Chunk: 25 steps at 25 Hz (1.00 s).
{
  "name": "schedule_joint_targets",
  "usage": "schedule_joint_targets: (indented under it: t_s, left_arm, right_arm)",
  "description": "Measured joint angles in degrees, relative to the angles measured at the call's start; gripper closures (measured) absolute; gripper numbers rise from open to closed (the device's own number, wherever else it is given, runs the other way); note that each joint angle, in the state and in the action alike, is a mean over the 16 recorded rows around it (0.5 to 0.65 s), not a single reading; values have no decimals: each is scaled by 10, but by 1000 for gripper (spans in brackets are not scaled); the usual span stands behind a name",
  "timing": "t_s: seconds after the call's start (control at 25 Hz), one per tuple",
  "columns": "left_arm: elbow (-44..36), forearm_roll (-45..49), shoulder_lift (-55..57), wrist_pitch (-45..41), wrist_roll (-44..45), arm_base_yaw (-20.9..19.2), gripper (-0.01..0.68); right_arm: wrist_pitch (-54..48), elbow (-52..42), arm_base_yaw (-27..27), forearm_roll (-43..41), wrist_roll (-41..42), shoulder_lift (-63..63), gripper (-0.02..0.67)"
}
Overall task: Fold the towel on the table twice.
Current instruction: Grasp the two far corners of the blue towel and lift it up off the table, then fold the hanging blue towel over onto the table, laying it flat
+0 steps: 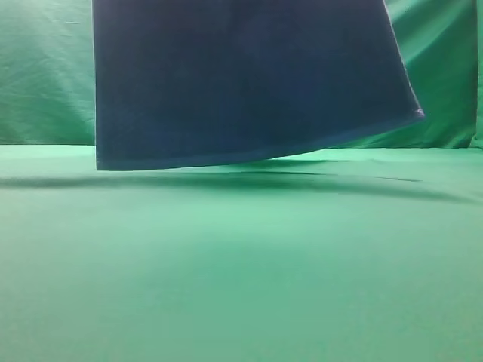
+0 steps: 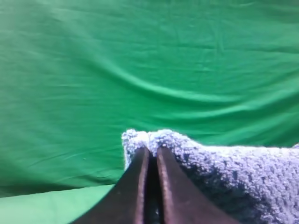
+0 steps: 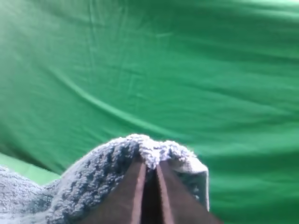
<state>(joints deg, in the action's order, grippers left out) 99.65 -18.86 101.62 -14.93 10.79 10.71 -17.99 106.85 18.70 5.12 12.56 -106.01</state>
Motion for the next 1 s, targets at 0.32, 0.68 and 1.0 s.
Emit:
schedule_joint_targets:
  t_s: [0.32,0.68,1.0]
  left_arm:
    - [17,-1,13,-15,5,9,673]
    - [23,0,-15,-138,11,10,673]
    - [24,1,-32,-250,12,10,673]
  right_arm:
    - [-38,0,-5,-1,10,-9,649]
    - [-207,-6,-24,-7,4,44,649]
    - [-290,-76,-36,-14,-11,107,649]
